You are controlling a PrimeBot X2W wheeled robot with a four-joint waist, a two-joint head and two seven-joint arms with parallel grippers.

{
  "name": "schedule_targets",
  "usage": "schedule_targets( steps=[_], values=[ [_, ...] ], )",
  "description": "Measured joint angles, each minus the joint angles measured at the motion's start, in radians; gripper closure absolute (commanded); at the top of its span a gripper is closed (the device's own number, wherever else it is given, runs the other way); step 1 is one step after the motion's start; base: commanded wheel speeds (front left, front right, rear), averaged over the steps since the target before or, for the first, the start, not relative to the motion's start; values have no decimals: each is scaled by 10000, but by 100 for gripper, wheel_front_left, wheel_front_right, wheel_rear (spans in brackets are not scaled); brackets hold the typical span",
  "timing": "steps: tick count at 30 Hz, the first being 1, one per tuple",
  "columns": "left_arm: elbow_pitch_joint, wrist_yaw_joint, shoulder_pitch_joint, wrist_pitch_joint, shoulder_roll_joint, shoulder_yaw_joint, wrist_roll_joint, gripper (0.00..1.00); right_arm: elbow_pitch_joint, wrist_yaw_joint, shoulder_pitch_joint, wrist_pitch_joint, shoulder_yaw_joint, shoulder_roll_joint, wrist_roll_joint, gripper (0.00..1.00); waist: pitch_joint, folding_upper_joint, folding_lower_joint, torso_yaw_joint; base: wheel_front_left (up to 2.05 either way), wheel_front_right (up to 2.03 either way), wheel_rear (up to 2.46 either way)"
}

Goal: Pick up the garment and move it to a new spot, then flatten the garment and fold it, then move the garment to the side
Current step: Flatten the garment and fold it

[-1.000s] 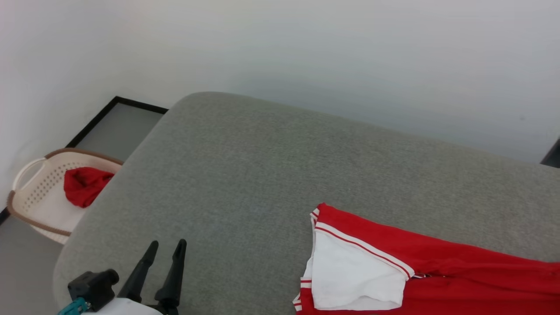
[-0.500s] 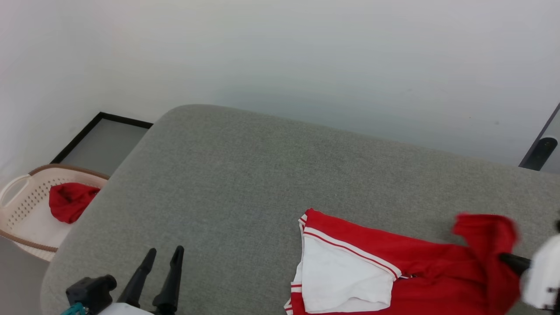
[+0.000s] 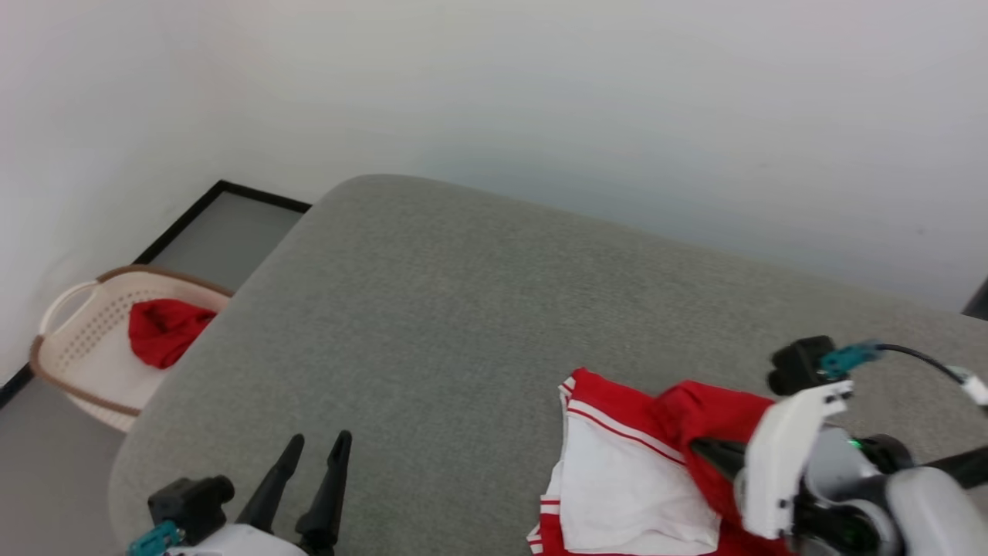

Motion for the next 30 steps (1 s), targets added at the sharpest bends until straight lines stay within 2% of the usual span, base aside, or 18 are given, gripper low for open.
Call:
schedule_targets(
  steps=[12,28,29,30],
  values=[
    [391,-94,-459,-86,-270,-255,-67,0,2353,0,-1229,-1283,1298,1018,-543,100,324,0,0,549,0,0,0],
    [1022,-190,-956,-186,-510,-495,-84,0,5645,0,-2555,-3028,3026,1578,-568,100,622,0,0,698,0,0,0],
    [1066,-190,-993,-203,-512,-493,-86,0,5806,0,-2643,-3141,3126,1597,-539,93,615,0,0,692,0,0,0],
    [1101,-194,-1023,-211,-512,-491,-86,0,5971,0,-2714,-3256,3177,1632,-504,71,605,0,0,681,0,0,0]
  ],
)
